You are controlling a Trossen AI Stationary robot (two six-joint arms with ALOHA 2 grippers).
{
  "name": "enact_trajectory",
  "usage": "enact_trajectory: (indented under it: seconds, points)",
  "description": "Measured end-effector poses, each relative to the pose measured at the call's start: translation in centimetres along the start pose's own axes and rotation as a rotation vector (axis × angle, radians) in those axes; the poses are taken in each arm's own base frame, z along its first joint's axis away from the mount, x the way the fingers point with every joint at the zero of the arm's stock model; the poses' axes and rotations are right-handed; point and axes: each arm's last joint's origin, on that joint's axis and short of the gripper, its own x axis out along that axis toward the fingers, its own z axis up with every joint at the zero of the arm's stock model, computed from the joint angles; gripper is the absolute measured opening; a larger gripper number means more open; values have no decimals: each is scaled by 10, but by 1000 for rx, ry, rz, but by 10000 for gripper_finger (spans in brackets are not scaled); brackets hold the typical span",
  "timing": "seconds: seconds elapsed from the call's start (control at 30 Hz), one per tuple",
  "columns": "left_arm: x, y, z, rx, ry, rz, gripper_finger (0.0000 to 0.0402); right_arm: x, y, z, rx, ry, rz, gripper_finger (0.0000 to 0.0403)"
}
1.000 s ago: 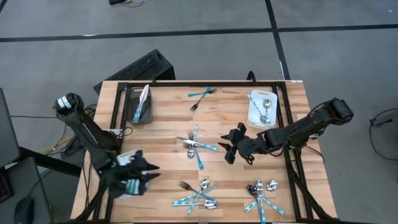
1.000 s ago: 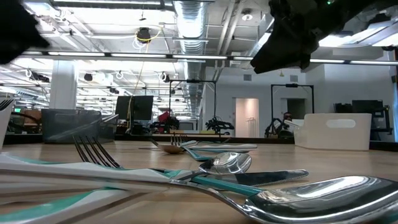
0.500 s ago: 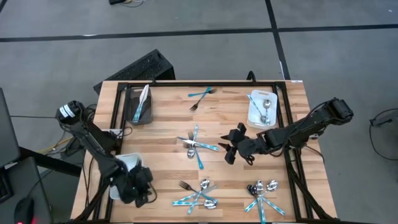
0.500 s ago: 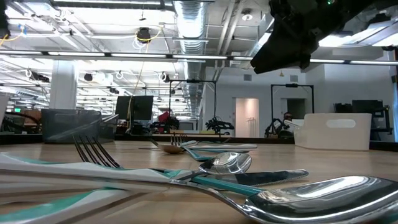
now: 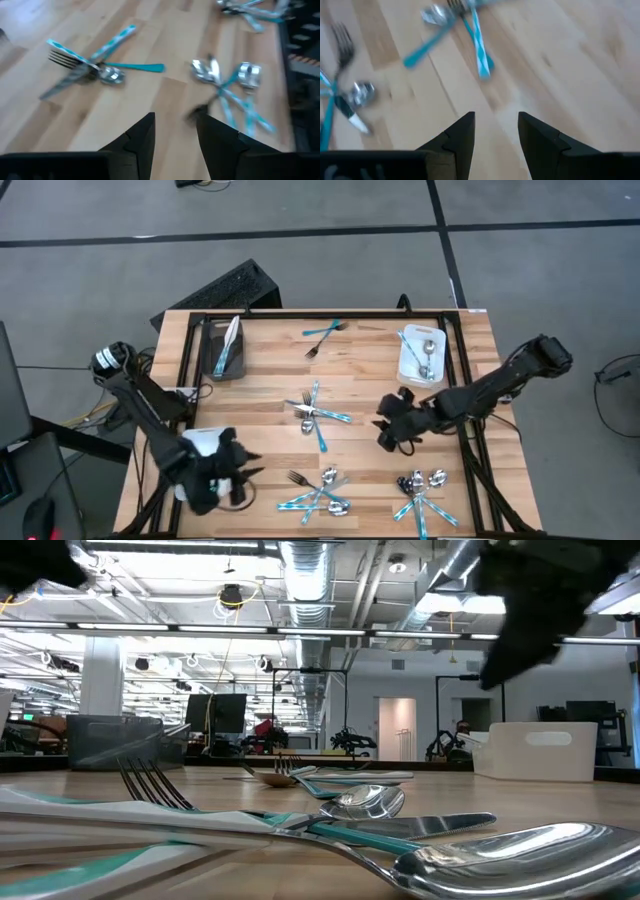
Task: Sort silverware by color (type)
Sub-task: Put the blue white knife into the black bin
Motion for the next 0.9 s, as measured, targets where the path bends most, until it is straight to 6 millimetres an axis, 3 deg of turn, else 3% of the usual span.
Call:
enact_trajectory:
  seconds: [0.13, 0.3, 0.53, 0.67, 0.9]
  points:
    - [28, 13, 12, 33, -22, 33, 130, -13, 1, -22, 75, 142, -15, 175]
    - [57, 29, 29, 69, -173, 102, 130, -29, 4, -50, 158, 281, -68, 175]
    - [78, 50, 51, 159, -220, 150, 130, -49, 3, -75, 324, 369, -183, 175]
    - [68, 60, 65, 177, -247, 162, 130, -67, 5, -79, 376, 375, -240, 175]
    - [20, 81, 99, 170, -373, 151, 130, -83, 7, -85, 323, 395, -253, 175]
